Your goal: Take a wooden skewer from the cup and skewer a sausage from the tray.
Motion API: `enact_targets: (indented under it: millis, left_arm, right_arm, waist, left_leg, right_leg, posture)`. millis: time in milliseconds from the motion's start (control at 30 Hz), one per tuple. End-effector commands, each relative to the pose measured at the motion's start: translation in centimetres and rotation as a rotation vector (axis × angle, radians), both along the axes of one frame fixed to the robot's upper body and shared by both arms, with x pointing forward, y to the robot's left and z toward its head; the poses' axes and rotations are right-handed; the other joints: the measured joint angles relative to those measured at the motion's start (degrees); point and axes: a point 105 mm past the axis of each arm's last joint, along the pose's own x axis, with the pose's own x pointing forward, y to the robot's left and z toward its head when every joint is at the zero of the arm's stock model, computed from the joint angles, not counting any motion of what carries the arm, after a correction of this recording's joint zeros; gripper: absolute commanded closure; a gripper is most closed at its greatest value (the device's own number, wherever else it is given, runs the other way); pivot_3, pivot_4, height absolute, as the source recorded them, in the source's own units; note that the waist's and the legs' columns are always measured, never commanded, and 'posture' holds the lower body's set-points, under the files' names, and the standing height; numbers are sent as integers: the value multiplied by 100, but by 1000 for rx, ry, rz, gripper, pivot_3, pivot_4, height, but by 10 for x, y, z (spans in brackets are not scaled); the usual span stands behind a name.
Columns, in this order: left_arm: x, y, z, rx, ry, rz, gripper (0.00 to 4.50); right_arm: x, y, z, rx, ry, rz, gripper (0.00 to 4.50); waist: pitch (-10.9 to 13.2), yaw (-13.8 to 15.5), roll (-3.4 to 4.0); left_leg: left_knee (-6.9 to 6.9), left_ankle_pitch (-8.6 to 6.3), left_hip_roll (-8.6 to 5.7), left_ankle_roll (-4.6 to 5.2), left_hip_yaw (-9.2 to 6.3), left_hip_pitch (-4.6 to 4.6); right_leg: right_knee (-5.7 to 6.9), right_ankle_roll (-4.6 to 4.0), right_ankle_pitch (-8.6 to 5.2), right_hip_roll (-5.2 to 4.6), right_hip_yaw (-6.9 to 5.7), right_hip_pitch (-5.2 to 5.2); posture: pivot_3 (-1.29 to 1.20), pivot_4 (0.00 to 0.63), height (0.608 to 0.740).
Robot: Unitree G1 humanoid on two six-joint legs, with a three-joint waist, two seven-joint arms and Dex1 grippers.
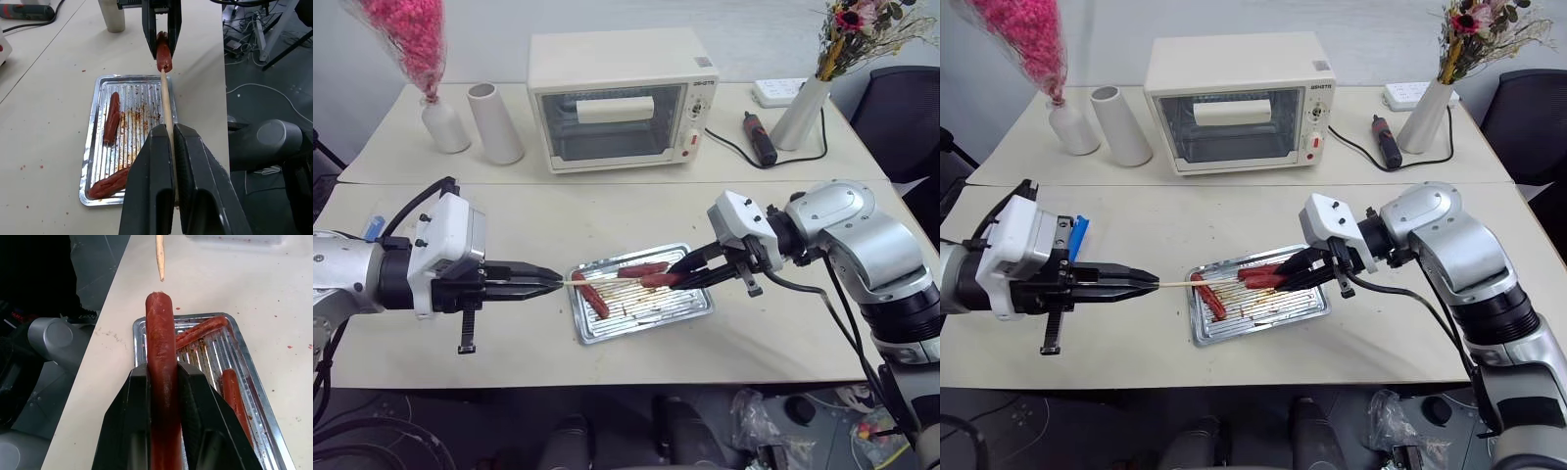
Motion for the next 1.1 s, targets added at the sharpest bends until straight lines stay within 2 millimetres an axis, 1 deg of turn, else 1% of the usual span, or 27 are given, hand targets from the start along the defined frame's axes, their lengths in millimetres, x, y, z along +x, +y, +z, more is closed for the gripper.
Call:
enact_targets:
  millis: [33,467,800,1100]
  left_arm:
    - [-3,-4,5,6,-38,-18,4500]
    - [0,-6,5,5,-42,-23,4500]
    - [1,0,8,19,-50,-9,4500]
    - [1,0,7,25,-54,-4,4500]
  right_arm:
    - [-5,3,9,26,-22,20,3764]
    - [-12,12,21,65,-19,38,3764]
    - [-2,3,13,36,-29,-3,3764]
    - [0,4,14,39,-37,0,3764]
  waist:
    - [0,3,0]
    - [0,1,0]
    - [0,2,0]
    - [0,1,0]
  left_leg:
    - [0,0,0,0,0,0]
    - [1,0,0,0,-1,0]
    - [1,0,0,0,1,0]
    - [1,0,0,0,3,0]
  right_leg:
    - [1,0,0,0,0,0]
    - [4,0,0,0,0,0]
    - [4,0,0,0,0,0]
    - [4,0,0,1,0,0]
  posture:
    - [0,150,740]
    - [0,150,740]
    - [0,150,740]
    - [0,150,740]
